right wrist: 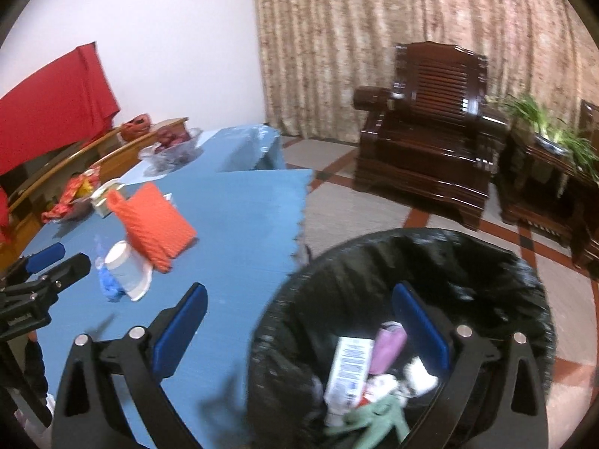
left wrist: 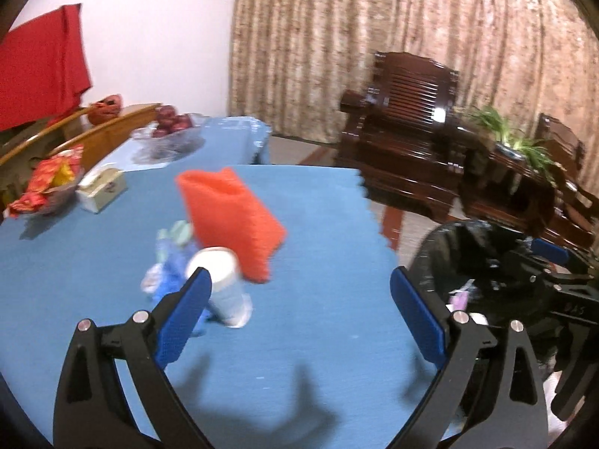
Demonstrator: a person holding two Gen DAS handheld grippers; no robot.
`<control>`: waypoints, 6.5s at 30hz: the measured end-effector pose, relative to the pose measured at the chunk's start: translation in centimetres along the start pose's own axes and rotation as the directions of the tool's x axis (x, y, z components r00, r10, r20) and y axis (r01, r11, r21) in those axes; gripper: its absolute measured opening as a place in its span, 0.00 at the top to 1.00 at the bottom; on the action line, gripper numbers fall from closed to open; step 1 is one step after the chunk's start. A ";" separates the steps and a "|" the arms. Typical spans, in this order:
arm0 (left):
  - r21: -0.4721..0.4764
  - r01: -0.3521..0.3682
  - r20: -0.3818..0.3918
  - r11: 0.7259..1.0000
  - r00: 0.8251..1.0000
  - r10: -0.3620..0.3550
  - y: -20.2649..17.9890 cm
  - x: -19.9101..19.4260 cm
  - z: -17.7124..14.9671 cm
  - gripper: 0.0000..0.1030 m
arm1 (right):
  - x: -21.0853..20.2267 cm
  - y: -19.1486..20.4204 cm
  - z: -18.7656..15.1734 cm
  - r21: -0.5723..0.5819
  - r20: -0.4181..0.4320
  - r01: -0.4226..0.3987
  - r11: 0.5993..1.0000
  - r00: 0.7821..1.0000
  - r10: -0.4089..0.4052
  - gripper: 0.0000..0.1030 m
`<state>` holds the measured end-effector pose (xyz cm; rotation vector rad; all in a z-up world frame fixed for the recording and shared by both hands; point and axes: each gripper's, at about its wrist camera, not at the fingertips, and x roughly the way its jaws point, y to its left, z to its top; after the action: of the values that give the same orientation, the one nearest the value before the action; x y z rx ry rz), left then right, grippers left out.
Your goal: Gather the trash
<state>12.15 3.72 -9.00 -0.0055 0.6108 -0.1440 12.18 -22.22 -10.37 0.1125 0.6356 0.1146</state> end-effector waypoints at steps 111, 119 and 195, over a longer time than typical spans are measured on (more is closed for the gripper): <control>-0.207 -0.240 -0.135 0.948 0.967 0.215 18.2 2.0 -8.0 0.33 | 11.6 21.0 -4.2 -0.202 -0.184 -0.236 0.950 0.962 0.200 0.20; -0.195 -0.235 -0.131 0.952 0.969 0.212 18.0 1.8 -7.6 0.33 | 13.2 24.0 -4.3 -0.240 -0.228 -0.315 0.918 0.938 0.262 0.56; 0.083 0.205 -0.002 0.975 0.979 -0.206 -8.4 0.3 0.1 0.74 | -4.2 -3.0 0.4 0.082 0.105 -0.075 0.994 0.992 0.066 0.61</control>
<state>11.33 -4.66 -8.68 0.0115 0.5963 -0.3699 9.23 -25.80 -8.03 0.2230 0.5344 0.1491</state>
